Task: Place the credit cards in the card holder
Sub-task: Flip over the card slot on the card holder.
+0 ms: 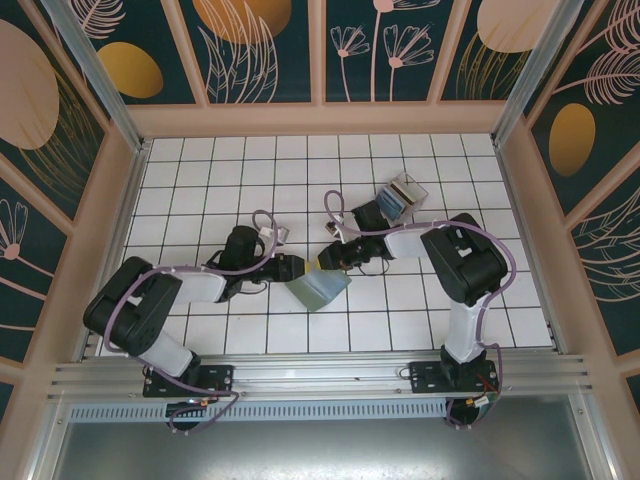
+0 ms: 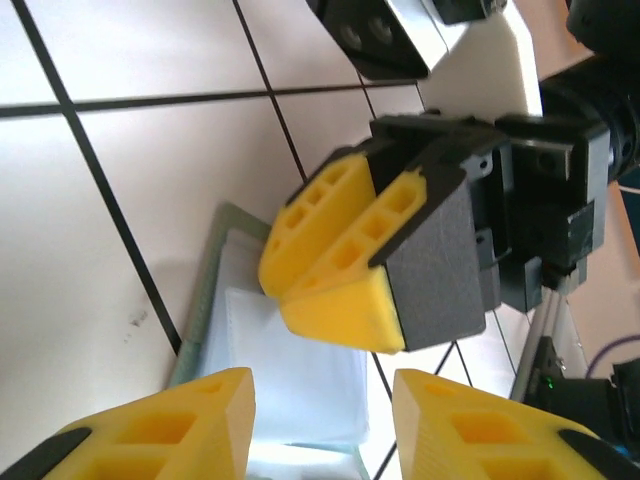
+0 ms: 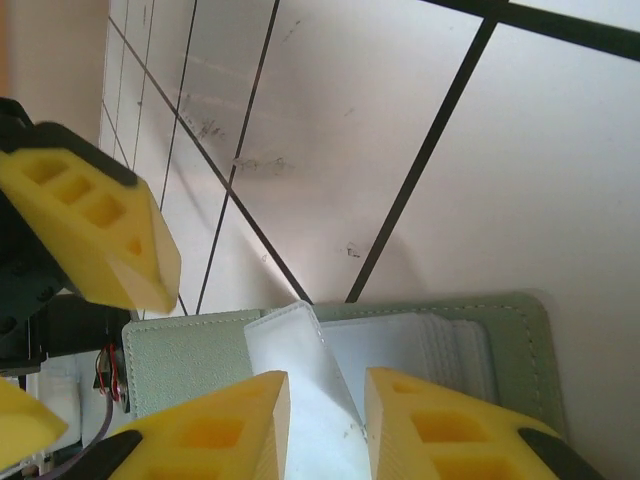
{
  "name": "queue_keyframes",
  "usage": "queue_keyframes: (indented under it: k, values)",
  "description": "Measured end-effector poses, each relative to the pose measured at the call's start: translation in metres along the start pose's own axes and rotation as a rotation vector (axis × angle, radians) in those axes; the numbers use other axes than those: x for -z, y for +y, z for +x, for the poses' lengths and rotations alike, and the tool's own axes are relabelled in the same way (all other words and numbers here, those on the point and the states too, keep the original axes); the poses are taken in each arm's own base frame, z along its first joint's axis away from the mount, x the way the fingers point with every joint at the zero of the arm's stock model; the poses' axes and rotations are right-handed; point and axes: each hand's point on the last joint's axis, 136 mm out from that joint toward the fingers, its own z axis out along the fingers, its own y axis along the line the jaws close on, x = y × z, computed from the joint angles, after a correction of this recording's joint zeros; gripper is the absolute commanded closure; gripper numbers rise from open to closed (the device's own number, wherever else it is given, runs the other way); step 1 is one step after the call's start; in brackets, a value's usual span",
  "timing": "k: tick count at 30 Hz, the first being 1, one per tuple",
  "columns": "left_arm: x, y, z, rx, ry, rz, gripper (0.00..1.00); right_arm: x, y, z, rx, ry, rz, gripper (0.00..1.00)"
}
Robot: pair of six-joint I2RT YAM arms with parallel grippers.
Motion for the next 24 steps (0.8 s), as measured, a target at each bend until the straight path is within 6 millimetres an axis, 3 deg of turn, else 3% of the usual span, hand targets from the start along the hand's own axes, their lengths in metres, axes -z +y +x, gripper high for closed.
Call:
queue_keyframes:
  k: [5, 12, 24]
  values:
    - [-0.016, 0.011, -0.006, 0.012, 0.023, -0.026, 0.55, 0.0, 0.0, 0.0, -0.002, 0.007, -0.014, 0.72]
    - [-0.024, 0.018, 0.006, 0.05, 0.088, -0.017, 0.56, -0.001, 0.0, 0.0, -0.006, 0.009, -0.026, 0.72]
    - [-0.029, 0.004, 0.024, 0.059, 0.203, 0.106, 0.78, -0.002, 0.001, 0.0, -0.01, 0.013, -0.048, 0.72]
